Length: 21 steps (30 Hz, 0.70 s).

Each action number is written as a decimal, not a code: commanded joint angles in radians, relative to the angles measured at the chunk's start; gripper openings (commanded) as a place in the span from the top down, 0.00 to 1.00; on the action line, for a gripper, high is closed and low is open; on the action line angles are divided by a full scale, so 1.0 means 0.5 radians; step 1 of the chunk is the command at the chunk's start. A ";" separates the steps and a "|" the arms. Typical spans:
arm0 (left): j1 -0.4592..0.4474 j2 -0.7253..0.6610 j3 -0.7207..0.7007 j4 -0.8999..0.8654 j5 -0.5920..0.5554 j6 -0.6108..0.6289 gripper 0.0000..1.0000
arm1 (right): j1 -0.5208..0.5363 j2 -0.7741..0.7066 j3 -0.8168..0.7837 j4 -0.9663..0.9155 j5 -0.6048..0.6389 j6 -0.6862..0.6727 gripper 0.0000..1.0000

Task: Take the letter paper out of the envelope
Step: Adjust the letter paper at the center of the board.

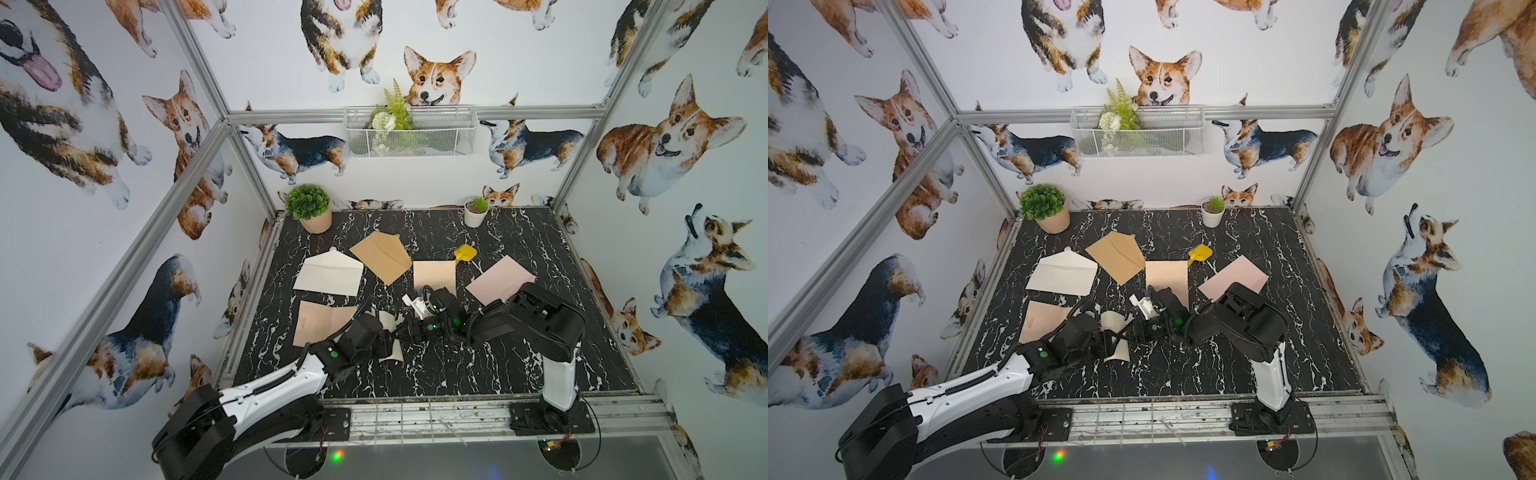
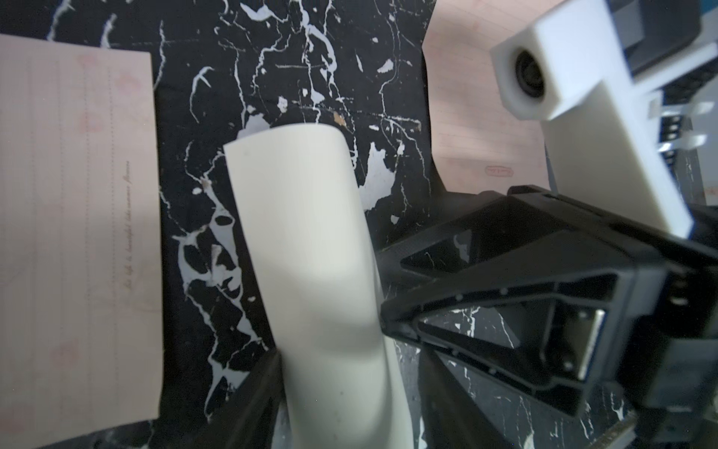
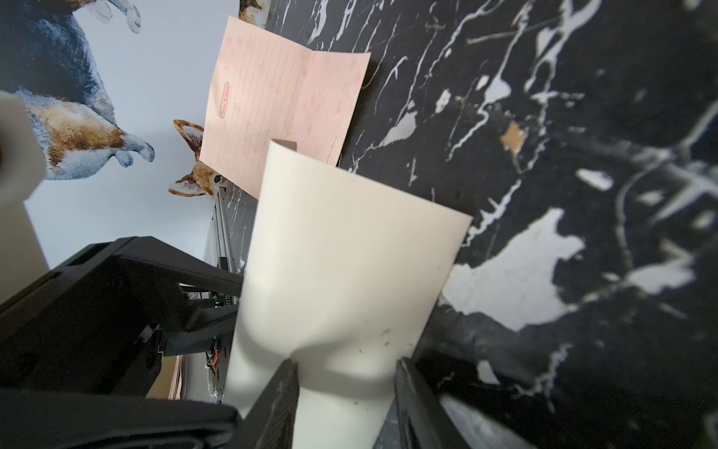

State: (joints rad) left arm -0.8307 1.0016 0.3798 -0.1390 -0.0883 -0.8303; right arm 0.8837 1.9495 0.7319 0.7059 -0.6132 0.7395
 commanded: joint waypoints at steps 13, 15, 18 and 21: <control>0.005 -0.171 0.011 -0.120 -0.066 0.022 0.42 | 0.003 0.040 -0.025 -0.200 0.068 0.030 0.55; 0.004 -0.178 0.012 -0.141 -0.075 0.025 0.42 | 0.003 0.039 -0.028 -0.200 0.067 0.029 0.55; 0.005 -0.187 0.011 -0.160 -0.081 0.031 0.42 | 0.003 0.029 -0.034 -0.205 0.067 0.027 0.55; 0.005 -0.202 0.014 -0.182 -0.096 0.040 0.42 | 0.003 0.011 -0.040 -0.226 0.077 0.018 0.55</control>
State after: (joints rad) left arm -0.8307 0.9089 0.3862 -0.2089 -0.1143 -0.8135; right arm 0.8837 1.9553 0.7216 0.7284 -0.6144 0.7391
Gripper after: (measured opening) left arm 0.584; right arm 0.447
